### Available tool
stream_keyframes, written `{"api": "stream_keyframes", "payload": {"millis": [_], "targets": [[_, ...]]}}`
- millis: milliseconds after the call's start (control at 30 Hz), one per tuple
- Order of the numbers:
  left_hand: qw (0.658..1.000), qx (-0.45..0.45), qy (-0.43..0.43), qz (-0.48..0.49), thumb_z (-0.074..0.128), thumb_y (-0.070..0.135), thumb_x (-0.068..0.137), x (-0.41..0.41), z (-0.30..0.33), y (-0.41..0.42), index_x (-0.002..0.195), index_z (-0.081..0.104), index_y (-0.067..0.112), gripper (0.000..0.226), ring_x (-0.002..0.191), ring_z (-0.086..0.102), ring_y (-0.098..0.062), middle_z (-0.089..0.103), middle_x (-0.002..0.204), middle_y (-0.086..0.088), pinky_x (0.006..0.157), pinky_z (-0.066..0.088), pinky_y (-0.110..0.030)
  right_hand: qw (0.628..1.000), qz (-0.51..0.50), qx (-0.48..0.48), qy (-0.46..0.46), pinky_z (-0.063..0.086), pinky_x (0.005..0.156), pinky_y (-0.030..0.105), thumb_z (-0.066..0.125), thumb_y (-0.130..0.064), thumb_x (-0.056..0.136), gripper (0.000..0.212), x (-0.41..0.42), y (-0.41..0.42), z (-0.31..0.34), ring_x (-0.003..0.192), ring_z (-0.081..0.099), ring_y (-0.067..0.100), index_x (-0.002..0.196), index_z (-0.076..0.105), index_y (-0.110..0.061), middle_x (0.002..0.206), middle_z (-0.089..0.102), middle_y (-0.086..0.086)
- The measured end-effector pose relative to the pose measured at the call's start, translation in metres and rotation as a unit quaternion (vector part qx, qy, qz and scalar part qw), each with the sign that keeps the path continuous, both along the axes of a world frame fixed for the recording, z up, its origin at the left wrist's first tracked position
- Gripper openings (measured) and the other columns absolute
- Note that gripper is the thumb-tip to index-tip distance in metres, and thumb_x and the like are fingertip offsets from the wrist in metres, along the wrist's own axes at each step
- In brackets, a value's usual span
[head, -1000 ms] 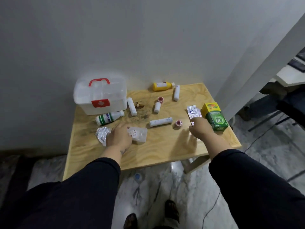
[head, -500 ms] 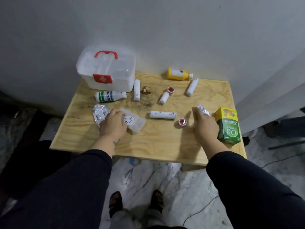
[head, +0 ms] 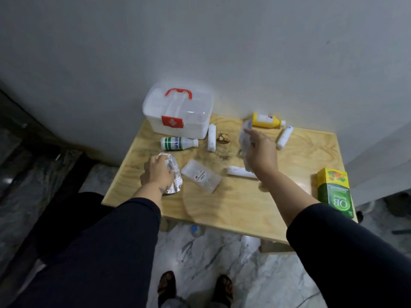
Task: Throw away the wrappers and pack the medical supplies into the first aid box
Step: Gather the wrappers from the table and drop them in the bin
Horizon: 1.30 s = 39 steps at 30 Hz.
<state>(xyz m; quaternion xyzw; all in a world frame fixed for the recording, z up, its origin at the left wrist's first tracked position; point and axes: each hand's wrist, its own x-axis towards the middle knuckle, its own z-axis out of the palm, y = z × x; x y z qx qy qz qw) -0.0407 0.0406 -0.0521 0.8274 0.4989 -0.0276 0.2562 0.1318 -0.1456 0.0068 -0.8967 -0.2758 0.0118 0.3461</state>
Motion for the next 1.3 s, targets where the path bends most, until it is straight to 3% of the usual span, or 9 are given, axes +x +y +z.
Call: {"api": "stream_keyframes", "payload": {"millis": [133,267,433,533,633,767,933,1167,1300], "targets": [[1.0,-0.007,0.025,0.007,0.058,0.026,0.091,-0.011,-0.01,0.002,0.132,0.049,0.033,0.042,0.134,0.033,-0.032,0.039,0.147,-0.002,0.099,0.04,-0.044,0.997,0.033,0.044,0.052,0.042,0.084,0.021,0.05,-0.003,0.089,0.04,-0.031,0.036,0.004,0.108,0.063,0.028,0.127,0.06,-0.007,0.123,0.066,0.013],[0.998,-0.027,-0.049,0.038,0.062,0.011,0.085,-0.012,-0.019,0.0,0.12,0.061,0.031,0.04,0.126,0.042,-0.027,0.042,0.141,0.002,0.098,0.045,-0.039,0.995,0.052,0.035,0.078,0.045,0.08,0.028,0.053,-0.004,0.088,0.04,-0.051,0.057,-0.003,0.105,0.062,0.028,0.127,0.061,-0.011,0.119,0.068,0.012],[0.982,-0.09,-0.103,0.128,0.071,0.0,0.08,-0.017,-0.019,0.002,0.104,0.068,0.023,0.033,0.099,0.063,-0.028,0.047,0.128,-0.006,0.092,0.053,-0.032,0.992,0.065,0.032,0.104,0.037,0.067,0.017,0.056,-0.011,0.091,0.035,-0.069,0.067,-0.004,0.082,0.052,0.01,0.124,0.064,-0.014,0.115,0.071,0.011],[0.972,-0.126,-0.119,0.161,0.059,-0.007,0.08,-0.022,-0.018,0.001,0.083,0.066,0.026,0.034,0.095,0.067,-0.029,0.064,0.111,0.0,0.085,0.058,-0.036,0.99,0.082,0.036,0.106,0.038,0.055,-0.001,0.058,-0.01,0.09,0.034,-0.076,0.071,-0.002,0.08,0.049,0.006,0.123,0.065,-0.013,0.113,0.072,0.01],[0.964,-0.124,-0.13,0.197,0.051,-0.003,0.08,-0.03,-0.015,-0.003,0.074,0.066,0.029,0.036,0.095,0.066,-0.028,0.068,0.105,0.003,0.083,0.057,-0.033,0.988,0.1,0.027,0.116,0.035,0.053,-0.007,0.058,-0.009,0.09,0.034,-0.082,0.072,0.001,0.06,0.045,-0.004,0.123,0.066,-0.014,0.094,0.07,0.005],[0.947,-0.094,-0.211,0.225,0.054,-0.005,0.086,-0.048,0.001,-0.001,0.093,0.07,0.021,0.032,0.099,0.062,-0.022,0.068,0.116,-0.001,0.079,0.045,-0.024,0.979,0.14,0.009,0.146,0.034,0.047,-0.006,0.059,-0.009,0.089,0.038,-0.092,0.081,0.007,0.053,0.038,-0.006,0.126,0.062,-0.018,0.068,0.044,-0.021],[0.945,-0.054,-0.23,0.227,0.059,0.001,0.086,-0.101,0.027,0.02,0.123,0.061,0.024,0.044,0.108,0.061,-0.026,0.061,0.126,-0.004,0.084,0.045,-0.026,0.965,0.213,-0.014,0.152,0.036,0.046,0.007,0.061,-0.009,0.087,0.04,-0.13,0.123,0.015,0.051,0.041,-0.002,0.125,0.063,-0.02,0.07,0.052,-0.013],[0.919,-0.06,-0.27,0.281,0.057,-0.004,0.086,-0.202,0.032,0.077,0.122,0.061,0.022,0.045,0.111,0.06,-0.025,0.059,0.128,-0.005,0.089,0.047,-0.029,0.932,0.311,-0.051,0.177,0.047,0.062,0.028,0.062,-0.001,0.082,0.044,-0.219,0.204,0.016,0.062,0.055,0.016,0.122,0.064,-0.02,0.059,0.054,-0.006],[0.913,-0.07,-0.274,0.295,0.053,-0.008,0.088,-0.255,0.025,0.12,0.127,0.057,0.016,0.046,0.123,0.054,-0.023,0.057,0.135,-0.003,0.096,0.038,-0.023,0.923,0.336,-0.063,0.174,0.044,0.057,0.022,0.061,-0.001,0.081,0.045,-0.272,0.259,0.005,0.059,0.053,0.017,0.121,0.065,-0.019,0.058,0.053,-0.005]]}}
